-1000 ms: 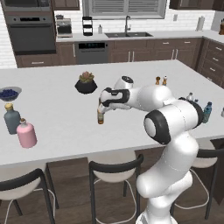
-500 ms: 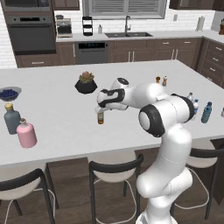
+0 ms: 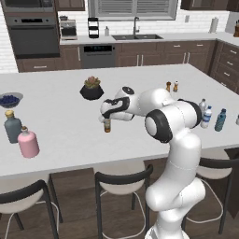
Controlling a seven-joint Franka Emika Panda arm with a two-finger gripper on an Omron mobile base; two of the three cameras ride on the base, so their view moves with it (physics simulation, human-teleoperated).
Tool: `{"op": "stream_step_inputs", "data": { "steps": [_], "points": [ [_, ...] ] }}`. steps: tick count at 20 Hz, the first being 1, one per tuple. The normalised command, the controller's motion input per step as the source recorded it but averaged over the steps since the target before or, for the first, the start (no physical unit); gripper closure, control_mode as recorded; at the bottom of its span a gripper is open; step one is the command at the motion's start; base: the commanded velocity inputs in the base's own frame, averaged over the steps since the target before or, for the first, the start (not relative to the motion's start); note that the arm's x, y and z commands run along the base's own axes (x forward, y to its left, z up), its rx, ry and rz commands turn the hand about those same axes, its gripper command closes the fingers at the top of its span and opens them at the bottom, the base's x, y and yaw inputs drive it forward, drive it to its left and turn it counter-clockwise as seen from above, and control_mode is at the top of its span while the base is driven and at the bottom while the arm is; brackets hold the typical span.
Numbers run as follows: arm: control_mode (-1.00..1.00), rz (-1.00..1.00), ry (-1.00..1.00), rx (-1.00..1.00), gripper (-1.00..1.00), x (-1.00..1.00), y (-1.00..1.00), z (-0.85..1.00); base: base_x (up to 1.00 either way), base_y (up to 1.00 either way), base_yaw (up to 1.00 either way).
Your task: Move the plastic bottles in the middle to the plastics group, and the glass bottles in the middle to the glass group.
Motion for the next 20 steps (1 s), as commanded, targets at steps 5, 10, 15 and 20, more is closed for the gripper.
{"op": "stream_step_inputs", "data": {
  "steps": [5,10,15,20],
  "points": [
    [-1.00,0.00,-0.05,0.00,-1.00,0.08,0.00,-0.02,0.00,0.00,0.00],
    [-1.00,0.00,-0.01,0.00,-1.00,0.23,0.00,-0.02,0.00,0.00,0.00],
    [-1.00,0.00,0.00,0.00,-1.00,0.21,0.00,0.00,0.00,0.00,0.00],
    [-1.00,0.00,0.00,0.00,-1.00,0.16,0.00,-0.05,0.00,0.00,0.00]
  ]
}}
